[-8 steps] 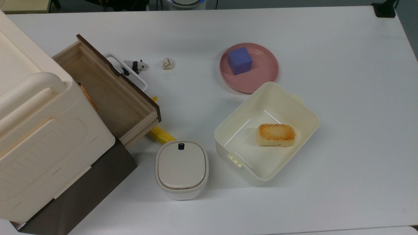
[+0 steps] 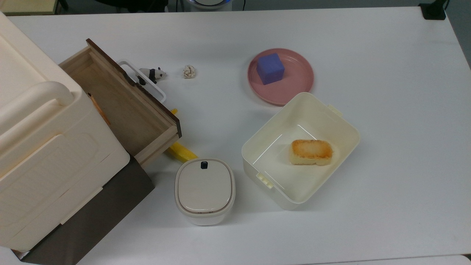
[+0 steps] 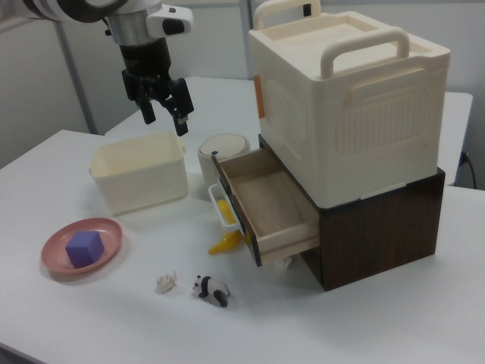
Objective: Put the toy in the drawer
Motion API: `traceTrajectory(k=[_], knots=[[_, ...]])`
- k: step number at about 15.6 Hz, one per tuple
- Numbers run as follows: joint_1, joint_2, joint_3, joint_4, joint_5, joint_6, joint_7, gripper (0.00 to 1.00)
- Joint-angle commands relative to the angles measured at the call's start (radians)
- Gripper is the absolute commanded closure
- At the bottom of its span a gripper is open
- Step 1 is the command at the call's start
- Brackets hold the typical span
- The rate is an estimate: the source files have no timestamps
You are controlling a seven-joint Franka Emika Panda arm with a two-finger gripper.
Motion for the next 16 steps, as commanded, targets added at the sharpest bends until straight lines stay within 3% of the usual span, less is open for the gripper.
traceTrajectory(k=[1,8,11,16], knots=[[0.007,-0.02,-0.009,-0.026,0.025,0.036,-0.011,0.0],[0.005,-0.018,-0.009,-0.025,0.025,0.036,-0.028,0.0],[0.007,-0.02,-0.009,-0.026,0.023,0.022,-0.16,0.0],[0.007,-0.02,0.0,-0.029,0.004,-0.018,-0.189,0.0]])
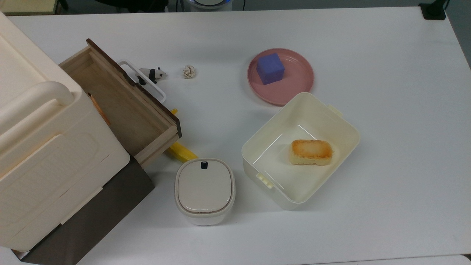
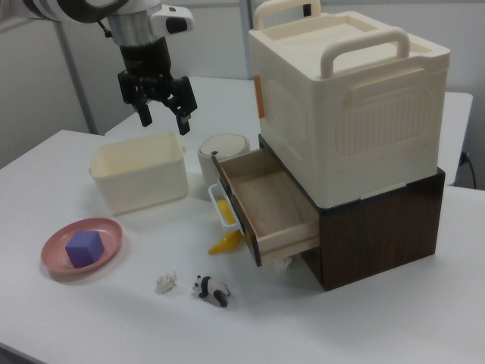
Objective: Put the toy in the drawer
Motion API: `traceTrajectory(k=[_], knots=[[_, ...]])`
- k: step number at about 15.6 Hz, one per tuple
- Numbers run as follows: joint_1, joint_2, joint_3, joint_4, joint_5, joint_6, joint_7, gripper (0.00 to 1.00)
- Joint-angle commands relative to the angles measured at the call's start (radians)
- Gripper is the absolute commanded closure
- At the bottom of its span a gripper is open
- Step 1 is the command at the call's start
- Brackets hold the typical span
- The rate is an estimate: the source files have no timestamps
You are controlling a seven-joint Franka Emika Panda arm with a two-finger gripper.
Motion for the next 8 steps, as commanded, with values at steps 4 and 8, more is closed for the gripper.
traceTrajectory(k=[4,8], knots=[[0.015,-0.021,0.034,-0.053,-0.094,-0.054,-0.08,0.0],[0.018,-0.03,0.037,-0.091,-0.118,-0.074,-0.088,0.0]])
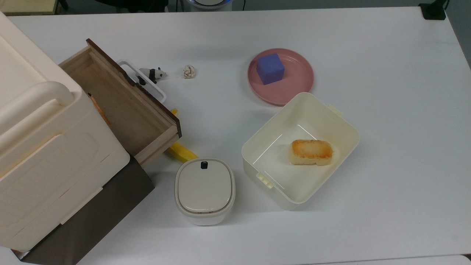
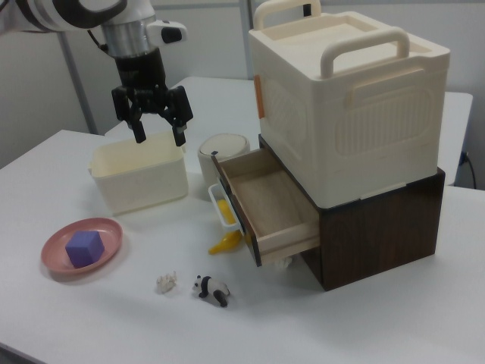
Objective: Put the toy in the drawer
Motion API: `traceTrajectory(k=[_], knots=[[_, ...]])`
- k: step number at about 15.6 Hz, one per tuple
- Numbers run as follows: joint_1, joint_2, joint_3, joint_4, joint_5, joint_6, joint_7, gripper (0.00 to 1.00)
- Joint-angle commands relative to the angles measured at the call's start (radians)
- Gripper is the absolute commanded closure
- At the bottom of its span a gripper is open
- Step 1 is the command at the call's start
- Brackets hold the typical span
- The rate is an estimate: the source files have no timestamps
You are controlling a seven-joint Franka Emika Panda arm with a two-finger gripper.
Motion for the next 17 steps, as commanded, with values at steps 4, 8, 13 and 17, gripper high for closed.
traceTrajectory(k=[4,8,13,17], knots=[[0.015,-0.045,0.022,-0.171,-0.064,-0.059,-0.023,0.0],[0.013,-0.046,0.053,-0.277,-0.114,-0.007,-0.02,0.0],[0.007,-0.039,0.053,-0.395,-0.168,0.134,-0.016,0.0],[-0.005,-0.042,0.051,-0.502,-0.216,0.301,0.0,0.0]])
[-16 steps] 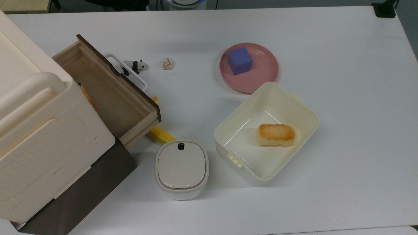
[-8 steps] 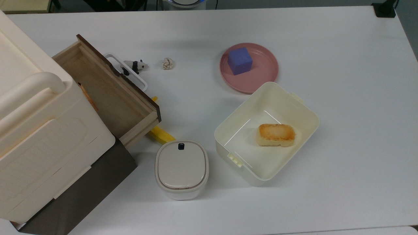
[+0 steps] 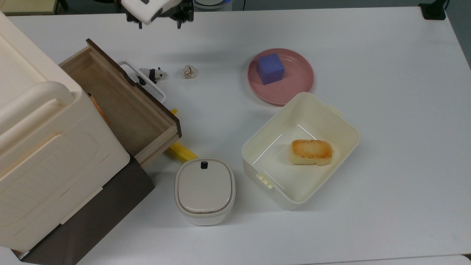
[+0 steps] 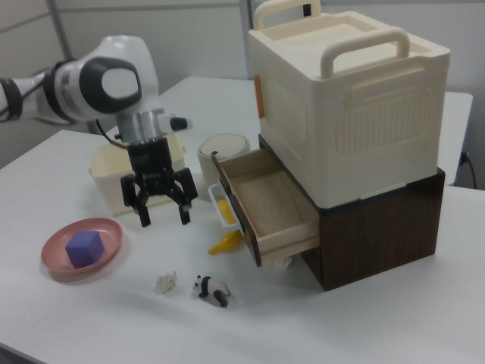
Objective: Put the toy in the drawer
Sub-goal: 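Move the gripper down over the black-and-white panda figurine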
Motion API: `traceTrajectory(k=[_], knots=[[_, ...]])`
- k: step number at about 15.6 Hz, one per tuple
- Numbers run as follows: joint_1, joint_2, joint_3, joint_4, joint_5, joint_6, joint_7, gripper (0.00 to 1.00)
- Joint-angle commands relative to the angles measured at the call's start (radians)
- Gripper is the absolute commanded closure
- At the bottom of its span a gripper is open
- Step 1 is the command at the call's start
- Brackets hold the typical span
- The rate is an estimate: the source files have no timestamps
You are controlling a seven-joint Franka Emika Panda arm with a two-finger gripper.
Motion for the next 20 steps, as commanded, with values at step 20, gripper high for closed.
traceTrajectory(k=[20], knots=[[-0.003,0.138,-0.009,-0.269,-0.316,0.451,0.288,0.0]])
